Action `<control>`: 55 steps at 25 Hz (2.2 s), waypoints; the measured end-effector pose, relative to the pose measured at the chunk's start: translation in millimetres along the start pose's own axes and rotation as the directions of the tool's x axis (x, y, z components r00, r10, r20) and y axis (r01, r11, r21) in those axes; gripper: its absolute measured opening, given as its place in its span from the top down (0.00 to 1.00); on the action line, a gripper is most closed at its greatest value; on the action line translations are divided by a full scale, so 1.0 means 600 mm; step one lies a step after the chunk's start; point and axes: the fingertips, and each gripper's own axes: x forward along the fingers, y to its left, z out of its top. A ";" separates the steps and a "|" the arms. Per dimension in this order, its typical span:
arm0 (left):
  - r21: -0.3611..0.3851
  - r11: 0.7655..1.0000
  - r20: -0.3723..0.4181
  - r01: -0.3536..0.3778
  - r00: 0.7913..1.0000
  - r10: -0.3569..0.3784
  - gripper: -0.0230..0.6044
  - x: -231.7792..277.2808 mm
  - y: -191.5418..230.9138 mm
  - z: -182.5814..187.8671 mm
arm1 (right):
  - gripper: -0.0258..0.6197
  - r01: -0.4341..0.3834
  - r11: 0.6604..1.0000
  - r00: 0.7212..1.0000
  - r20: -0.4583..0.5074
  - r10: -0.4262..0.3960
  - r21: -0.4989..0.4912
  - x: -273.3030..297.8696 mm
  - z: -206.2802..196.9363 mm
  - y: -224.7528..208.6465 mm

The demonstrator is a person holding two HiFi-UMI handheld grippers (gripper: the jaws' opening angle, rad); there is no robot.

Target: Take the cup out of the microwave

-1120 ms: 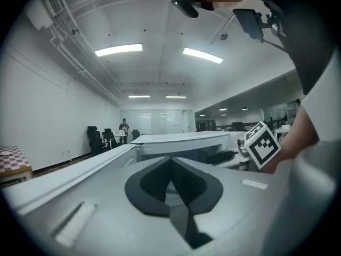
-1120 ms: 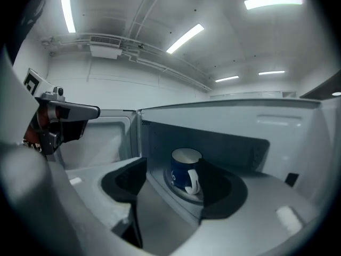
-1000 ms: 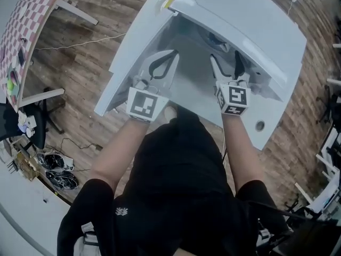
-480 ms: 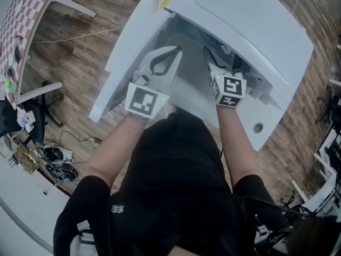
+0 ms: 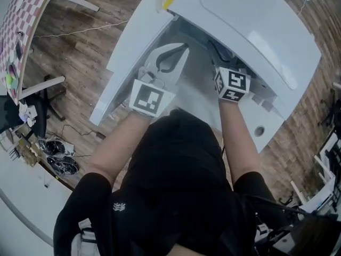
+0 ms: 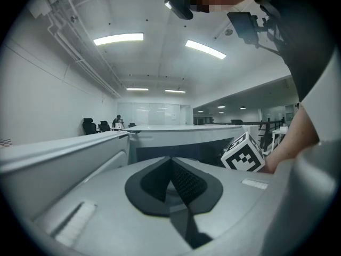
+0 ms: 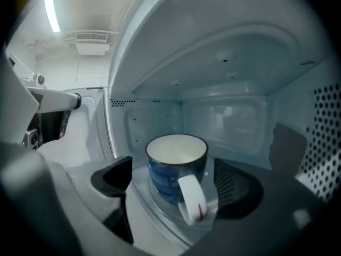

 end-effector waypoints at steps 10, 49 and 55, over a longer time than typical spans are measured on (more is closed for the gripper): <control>-0.004 1.000 -0.014 0.013 1.000 -0.013 0.96 0.008 0.002 -0.013 | 0.23 0.026 1.000 0.999 0.029 -0.027 0.012 0.036 -0.002 -0.009; -0.006 0.999 -0.010 -0.047 0.999 0.047 0.96 -0.053 0.010 0.029 | 0.35 0.001 1.000 1.000 0.002 -0.001 -0.007 -0.028 0.012 0.029; 0.009 0.998 0.003 -0.059 0.998 0.059 0.96 -0.083 0.005 0.054 | 0.35 -0.013 1.000 1.000 0.008 0.013 -0.008 -0.063 0.023 0.050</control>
